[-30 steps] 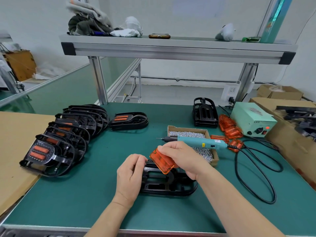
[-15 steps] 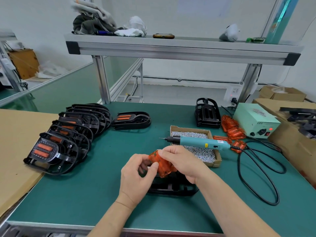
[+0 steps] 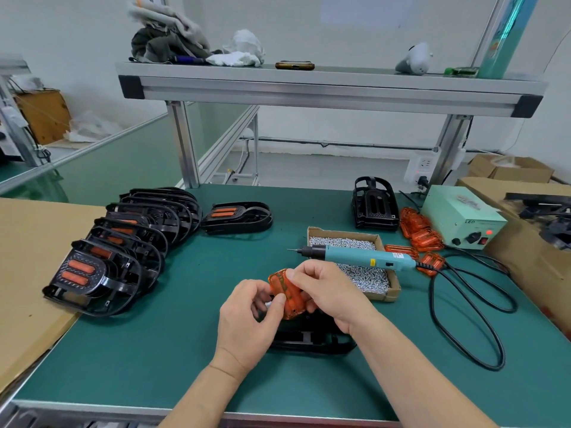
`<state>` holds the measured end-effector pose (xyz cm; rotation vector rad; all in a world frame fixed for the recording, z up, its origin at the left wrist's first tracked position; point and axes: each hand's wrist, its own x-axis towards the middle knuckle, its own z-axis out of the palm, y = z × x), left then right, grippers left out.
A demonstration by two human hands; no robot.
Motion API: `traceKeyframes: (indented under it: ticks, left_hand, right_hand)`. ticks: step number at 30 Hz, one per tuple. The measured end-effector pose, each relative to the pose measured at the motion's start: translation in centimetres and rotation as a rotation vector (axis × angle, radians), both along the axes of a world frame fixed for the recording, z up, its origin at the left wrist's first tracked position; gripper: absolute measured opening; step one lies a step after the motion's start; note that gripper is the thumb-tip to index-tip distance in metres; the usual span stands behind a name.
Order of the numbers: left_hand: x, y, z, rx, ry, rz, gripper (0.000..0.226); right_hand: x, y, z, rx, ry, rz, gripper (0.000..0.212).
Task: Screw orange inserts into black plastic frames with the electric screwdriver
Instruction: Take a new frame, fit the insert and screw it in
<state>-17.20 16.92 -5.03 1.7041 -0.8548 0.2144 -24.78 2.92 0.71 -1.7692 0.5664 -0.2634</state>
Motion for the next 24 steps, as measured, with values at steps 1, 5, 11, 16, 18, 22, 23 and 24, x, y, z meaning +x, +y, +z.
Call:
traceKeyframes:
  ticks: [1, 5, 11, 16, 18, 22, 23, 24]
  left_hand:
    - [0.0, 0.0, 0.0, 0.004, -0.006, 0.001, 0.016]
    - [-0.1, -0.1, 0.0, 0.016, -0.013, -0.017, 0.019]
    - [-0.1, 0.0, -0.3, 0.054, -0.013, -0.001, 0.017]
    - [-0.2, 0.2, -0.5, 0.086, -0.143, 0.033, 0.012]
    - [0.0, 0.2, -0.5, 0.09, -0.258, 0.036, 0.01]
    - [0.4, -0.1, -0.8, 0.119, -0.465, 0.039, 0.007]
    - [0.4, -0.1, -0.9, 0.126, -0.477, 0.03, 0.005]
    - [0.4, -0.2, -1.0, 0.13, -0.484, 0.017, 0.004]
  right_hand:
    - [0.0, 0.0, -0.1, 0.002, 0.002, -0.005, 0.026]
    - [0.0, 0.0, -0.2, 0.037, -0.024, -0.021, 0.025]
    - [-0.1, 0.4, -0.2, 0.079, -0.074, 0.017, 0.02]
    - [-0.8, 0.3, 0.0, 0.066, -0.094, 0.077, 0.017]
    - [-1.2, 0.1, 0.1, 0.07, -0.107, 0.069, 0.018]
    - [-1.8, 0.0, 0.7, 0.136, -0.134, -0.003, 0.017]
    - [-2.0, 0.1, 0.8, 0.127, -0.134, -0.002, 0.018]
    - [-2.2, 0.3, 0.8, 0.107, -0.133, 0.012, 0.021]
